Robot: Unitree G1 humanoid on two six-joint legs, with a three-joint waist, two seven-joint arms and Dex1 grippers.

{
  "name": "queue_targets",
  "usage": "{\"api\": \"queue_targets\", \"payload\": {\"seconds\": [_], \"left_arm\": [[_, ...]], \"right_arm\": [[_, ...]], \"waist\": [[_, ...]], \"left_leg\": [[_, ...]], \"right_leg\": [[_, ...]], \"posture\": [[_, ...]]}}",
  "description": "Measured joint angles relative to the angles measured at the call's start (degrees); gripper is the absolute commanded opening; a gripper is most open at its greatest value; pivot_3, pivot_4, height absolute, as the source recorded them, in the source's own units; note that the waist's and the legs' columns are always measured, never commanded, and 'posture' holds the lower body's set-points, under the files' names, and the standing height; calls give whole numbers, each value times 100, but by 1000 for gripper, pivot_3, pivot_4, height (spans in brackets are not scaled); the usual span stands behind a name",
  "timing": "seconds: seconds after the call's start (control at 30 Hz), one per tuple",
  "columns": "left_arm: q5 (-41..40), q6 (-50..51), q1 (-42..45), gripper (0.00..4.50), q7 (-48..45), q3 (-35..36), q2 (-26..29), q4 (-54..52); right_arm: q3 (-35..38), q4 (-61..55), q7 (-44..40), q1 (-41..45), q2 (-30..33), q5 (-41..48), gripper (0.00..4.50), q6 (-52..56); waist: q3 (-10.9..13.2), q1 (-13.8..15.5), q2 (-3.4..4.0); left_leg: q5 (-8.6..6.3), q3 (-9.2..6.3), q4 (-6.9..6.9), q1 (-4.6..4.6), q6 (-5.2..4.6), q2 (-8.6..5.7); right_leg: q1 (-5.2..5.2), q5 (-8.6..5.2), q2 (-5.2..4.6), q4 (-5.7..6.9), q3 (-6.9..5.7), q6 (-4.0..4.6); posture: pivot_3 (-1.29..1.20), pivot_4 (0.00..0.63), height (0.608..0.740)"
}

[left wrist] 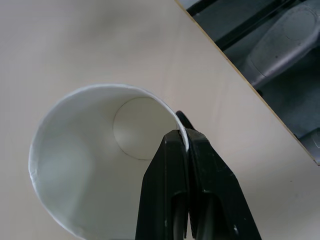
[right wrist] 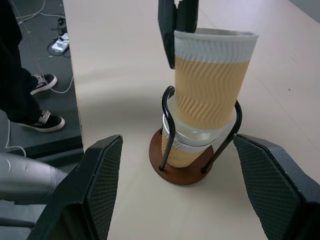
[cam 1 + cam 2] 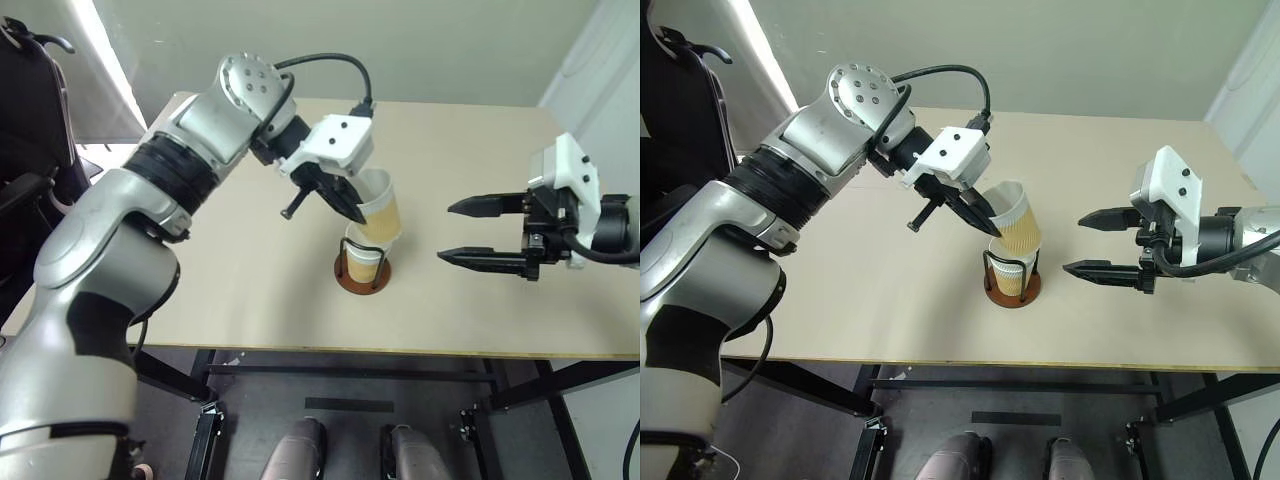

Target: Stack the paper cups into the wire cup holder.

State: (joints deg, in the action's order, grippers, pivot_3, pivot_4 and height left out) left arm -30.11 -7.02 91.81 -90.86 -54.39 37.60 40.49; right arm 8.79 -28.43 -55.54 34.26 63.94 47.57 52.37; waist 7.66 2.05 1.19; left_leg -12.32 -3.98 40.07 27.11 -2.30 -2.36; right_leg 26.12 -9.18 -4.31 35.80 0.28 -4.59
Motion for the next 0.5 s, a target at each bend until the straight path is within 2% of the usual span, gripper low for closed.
{"api": "queue_targets", "payload": {"seconds": [0.5], "left_arm": [[272, -200, -54, 43, 0, -37, 44, 47]], "right_arm": [[28, -20, 23, -14, 3, 66, 3583, 2]], "waist": [[0, 6, 0]], "left_leg": [[2, 1, 2, -2, -2, 1]], "right_leg": [[-4, 0, -3, -2, 2, 0]], "posture": [[0, 150, 740]]}}
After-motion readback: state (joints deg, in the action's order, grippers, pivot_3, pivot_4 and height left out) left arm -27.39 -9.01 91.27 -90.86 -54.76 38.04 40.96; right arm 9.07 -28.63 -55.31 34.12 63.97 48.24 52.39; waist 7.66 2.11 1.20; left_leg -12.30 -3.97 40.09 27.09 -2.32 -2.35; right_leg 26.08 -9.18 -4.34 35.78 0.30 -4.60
